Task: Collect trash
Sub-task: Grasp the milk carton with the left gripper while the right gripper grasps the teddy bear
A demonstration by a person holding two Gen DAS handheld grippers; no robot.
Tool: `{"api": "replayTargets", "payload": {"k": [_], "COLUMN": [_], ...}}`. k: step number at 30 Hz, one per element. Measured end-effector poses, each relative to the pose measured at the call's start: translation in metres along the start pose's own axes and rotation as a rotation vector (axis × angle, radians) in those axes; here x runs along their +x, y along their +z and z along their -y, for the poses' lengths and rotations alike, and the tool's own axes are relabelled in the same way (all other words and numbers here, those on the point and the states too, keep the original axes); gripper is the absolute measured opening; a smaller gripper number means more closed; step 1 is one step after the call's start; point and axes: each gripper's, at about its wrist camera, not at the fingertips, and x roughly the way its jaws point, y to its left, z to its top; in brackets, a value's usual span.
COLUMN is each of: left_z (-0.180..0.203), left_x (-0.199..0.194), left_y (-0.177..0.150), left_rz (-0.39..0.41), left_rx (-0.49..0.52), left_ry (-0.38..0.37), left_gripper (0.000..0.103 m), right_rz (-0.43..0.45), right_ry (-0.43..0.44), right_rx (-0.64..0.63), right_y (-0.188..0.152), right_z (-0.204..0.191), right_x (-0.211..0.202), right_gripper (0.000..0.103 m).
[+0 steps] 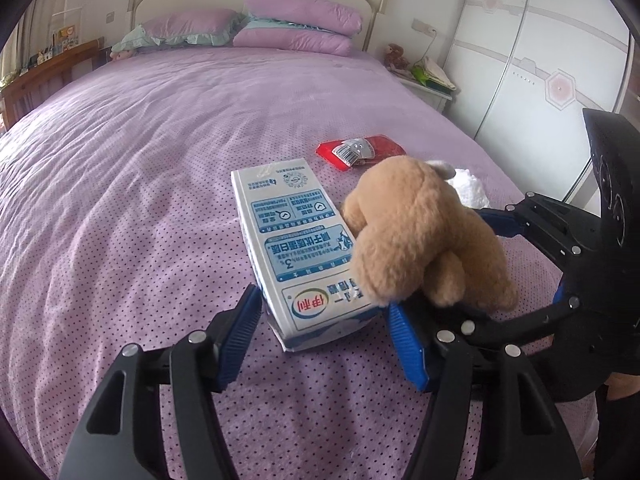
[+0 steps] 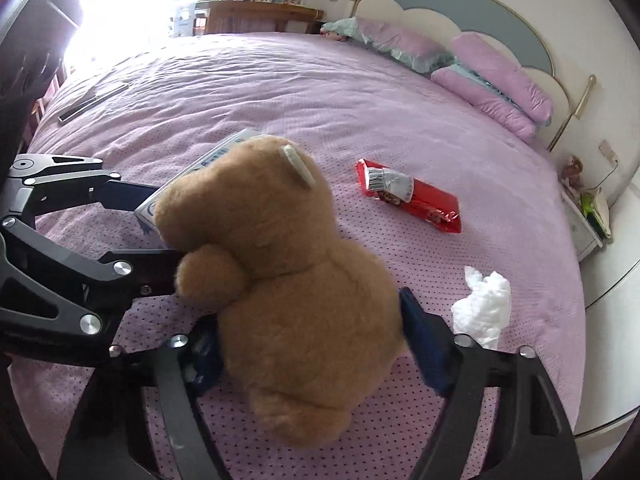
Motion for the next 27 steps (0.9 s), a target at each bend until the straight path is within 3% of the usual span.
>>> {"api": "replayTargets", "payload": {"k": [11,27], "left_z": [0.000,-0.007], "left_x": [-0.007,-0.039], "left_y": [-0.003,-0.007], "left_rz": [0.013,0.093], "left_rx": [-0.008,-0.027], "left_ry": [-0.002,-0.025], "left_gripper": [0.061,0.059], "right_rz": [0.078,0.181], "right_ry": [-0.011,-0.005], "right_rx": [0.117,0.177], "right_y": [-0.008,-0.017], "right_z": [0.018,0.013], "right_x": [-0.021,-0.057], "right_gripper": [0.066,0.066]}}
